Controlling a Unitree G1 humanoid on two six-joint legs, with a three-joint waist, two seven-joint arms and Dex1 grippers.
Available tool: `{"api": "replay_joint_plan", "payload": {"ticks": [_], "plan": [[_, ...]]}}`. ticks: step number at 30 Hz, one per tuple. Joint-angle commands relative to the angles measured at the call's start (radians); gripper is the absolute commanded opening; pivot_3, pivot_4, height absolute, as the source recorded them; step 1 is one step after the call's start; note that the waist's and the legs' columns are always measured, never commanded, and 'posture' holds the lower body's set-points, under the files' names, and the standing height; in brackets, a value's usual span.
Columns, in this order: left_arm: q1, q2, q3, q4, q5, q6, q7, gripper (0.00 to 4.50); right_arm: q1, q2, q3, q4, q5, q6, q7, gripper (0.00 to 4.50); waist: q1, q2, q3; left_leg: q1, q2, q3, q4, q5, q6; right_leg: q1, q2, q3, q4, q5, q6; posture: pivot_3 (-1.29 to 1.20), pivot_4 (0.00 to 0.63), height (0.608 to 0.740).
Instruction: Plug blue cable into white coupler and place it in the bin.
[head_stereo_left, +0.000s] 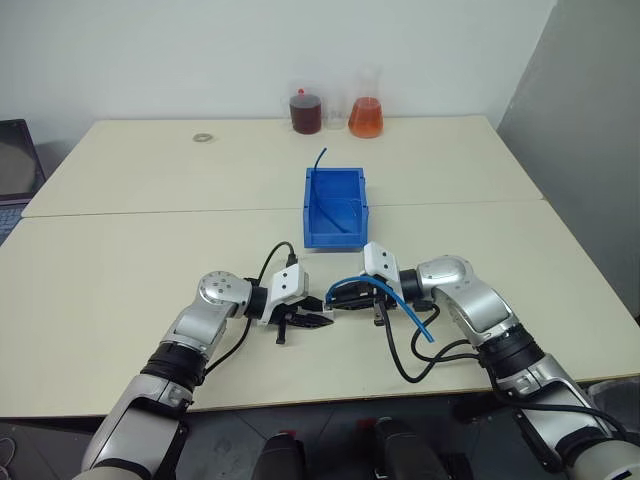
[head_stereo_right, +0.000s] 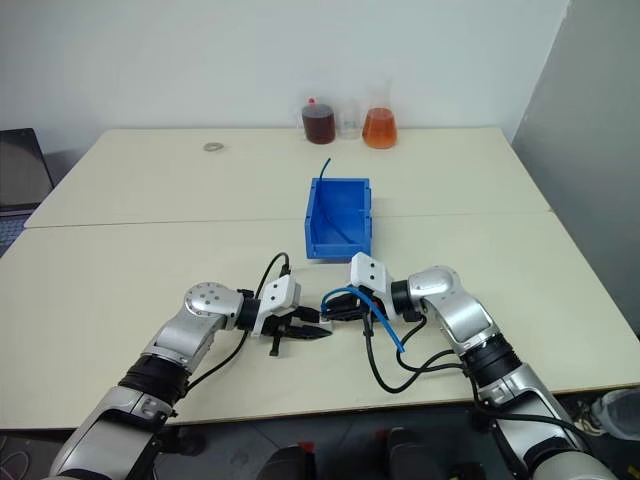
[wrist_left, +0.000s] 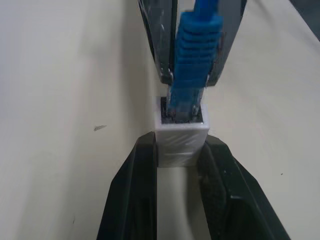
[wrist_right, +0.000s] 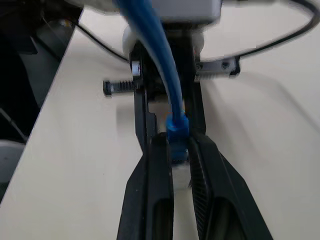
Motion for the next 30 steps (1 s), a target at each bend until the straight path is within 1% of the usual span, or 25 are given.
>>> {"api": "replay_joint_plan", "payload": {"ticks": [1,17,24,25,28,30], "plan": [[0.011,0.015,0.010,-0.014,0.004,0.008,-0.007,0.80,0.031,-0.029,0.064,0.037,-0.051,0.034,0.052,0.23,0.000,0.000,0.000,0.000,0.000,0.000,0.000,0.000,0.000,0.000,0.000,0.000,0.001,0.000,0.000,0.00,0.150,0.740],[0.016,0.015,0.004,-0.025,0.016,-0.009,-0.003,0.80,0.032,0.019,0.094,0.120,-0.097,0.047,0.028,0.23,-0.003,0.000,-0.004,0.002,0.000,0.000,0.000,0.000,0.000,0.000,0.000,0.000,0.002,-0.002,-0.001,0.00,0.150,0.740],[0.024,0.022,0.014,-0.036,0.011,-0.001,-0.002,0.80,0.024,0.023,0.063,0.171,-0.097,0.029,0.008,0.23,-0.005,0.000,-0.009,0.003,0.001,-0.001,-0.001,0.000,0.000,0.001,0.001,0.000,0.004,-0.002,-0.002,0.00,0.150,0.740],[0.027,0.024,0.017,-0.044,0.004,0.012,-0.006,1.15,0.021,0.025,0.055,0.174,-0.094,0.030,0.003,0.23,-0.007,0.001,-0.009,0.003,0.001,-0.001,-0.001,0.000,0.000,0.001,0.001,0.000,0.004,-0.002,-0.003,0.00,0.150,0.740],[0.042,0.040,0.033,-0.098,-0.025,0.073,-0.020,1.77,0.018,0.029,0.019,0.153,-0.073,0.049,-0.024,0.23,-0.011,0.001,-0.009,0.003,0.001,-0.001,-0.001,0.000,0.000,0.001,0.001,0.000,0.004,-0.002,-0.003,0.00,0.150,0.740],[0.052,0.041,0.060,-0.135,-0.041,0.107,0.014,2.20,0.019,0.034,-0.024,0.106,-0.034,0.110,-0.048,0.23,-0.012,0.001,-0.009,0.003,0.001,-0.001,-0.001,0.000,0.000,0.000,0.001,-0.001,0.004,-0.003,-0.003,0.00,0.150,0.740]]}}
